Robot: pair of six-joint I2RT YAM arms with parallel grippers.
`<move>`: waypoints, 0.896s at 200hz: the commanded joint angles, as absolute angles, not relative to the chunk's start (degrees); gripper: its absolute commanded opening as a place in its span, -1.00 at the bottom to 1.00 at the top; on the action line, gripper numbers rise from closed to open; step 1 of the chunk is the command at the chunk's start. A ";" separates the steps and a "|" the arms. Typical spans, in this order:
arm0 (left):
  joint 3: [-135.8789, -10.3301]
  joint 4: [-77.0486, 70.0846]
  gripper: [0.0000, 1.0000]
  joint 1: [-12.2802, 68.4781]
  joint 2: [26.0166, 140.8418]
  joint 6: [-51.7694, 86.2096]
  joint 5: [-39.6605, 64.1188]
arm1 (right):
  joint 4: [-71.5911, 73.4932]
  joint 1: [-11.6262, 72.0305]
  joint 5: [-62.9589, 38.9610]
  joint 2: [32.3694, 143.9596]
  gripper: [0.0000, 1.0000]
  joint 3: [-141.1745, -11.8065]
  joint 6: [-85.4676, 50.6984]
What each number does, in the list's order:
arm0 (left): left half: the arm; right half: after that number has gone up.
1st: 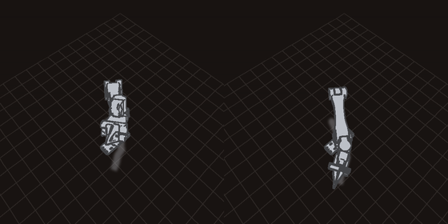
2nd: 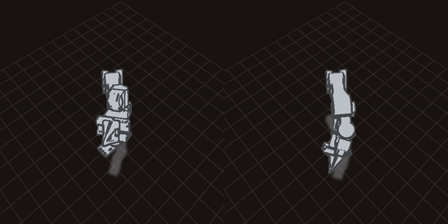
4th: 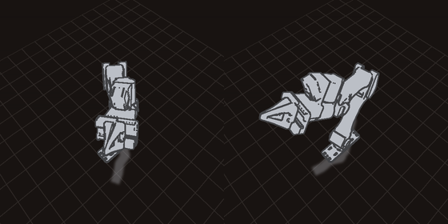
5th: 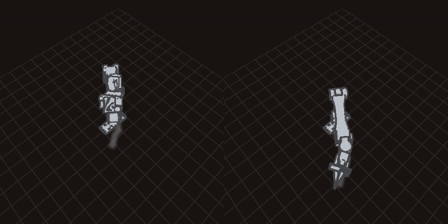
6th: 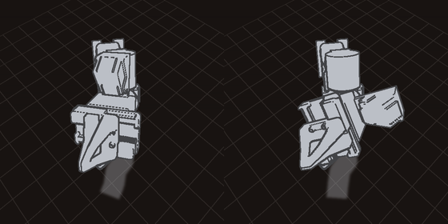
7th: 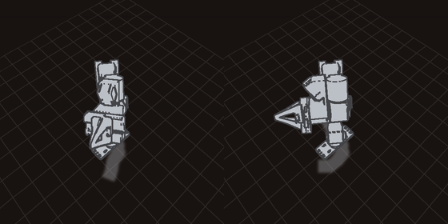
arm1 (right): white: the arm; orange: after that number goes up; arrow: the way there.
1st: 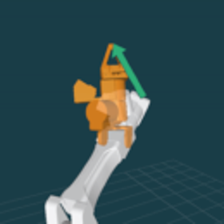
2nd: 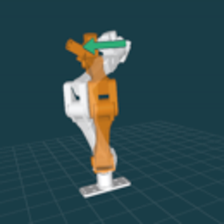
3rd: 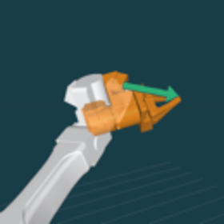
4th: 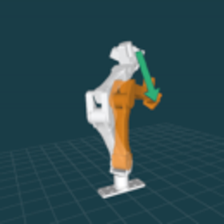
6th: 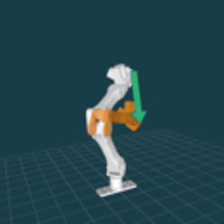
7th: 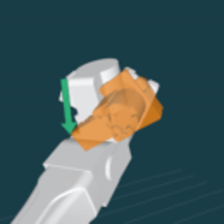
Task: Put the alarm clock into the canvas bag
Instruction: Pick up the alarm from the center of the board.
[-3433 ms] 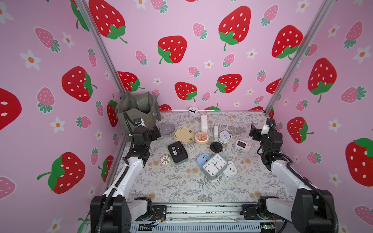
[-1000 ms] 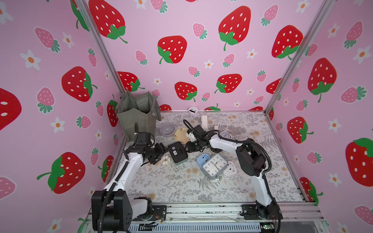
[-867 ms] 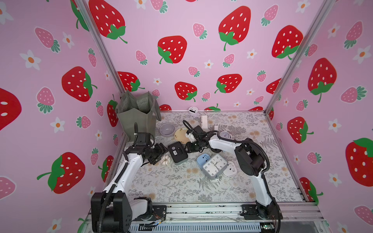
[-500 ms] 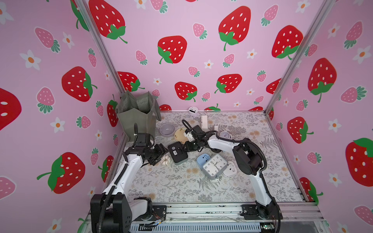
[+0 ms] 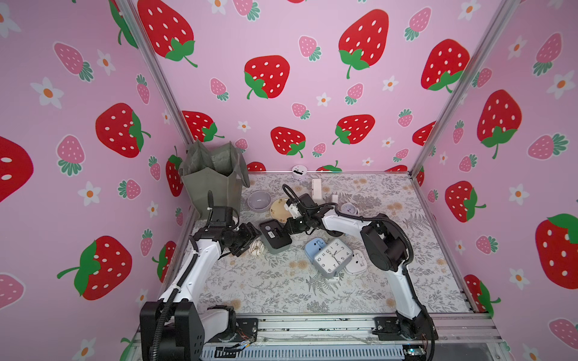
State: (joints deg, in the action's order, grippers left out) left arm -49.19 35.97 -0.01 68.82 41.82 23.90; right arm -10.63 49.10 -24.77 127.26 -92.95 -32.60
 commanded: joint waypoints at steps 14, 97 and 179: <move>-50.70 34.54 0.56 -0.22 68.80 41.11 28.26 | -6.12 47.38 -30.46 122.45 -1.00 -88.39 -39.01; -54.82 24.58 0.66 1.41 69.55 55.48 37.55 | 1.24 43.06 -36.51 110.75 -1.00 -80.98 -46.49; -58.94 16.10 0.63 7.08 72.19 62.55 37.79 | 2.41 42.71 -37.95 107.01 -1.00 -80.16 -48.87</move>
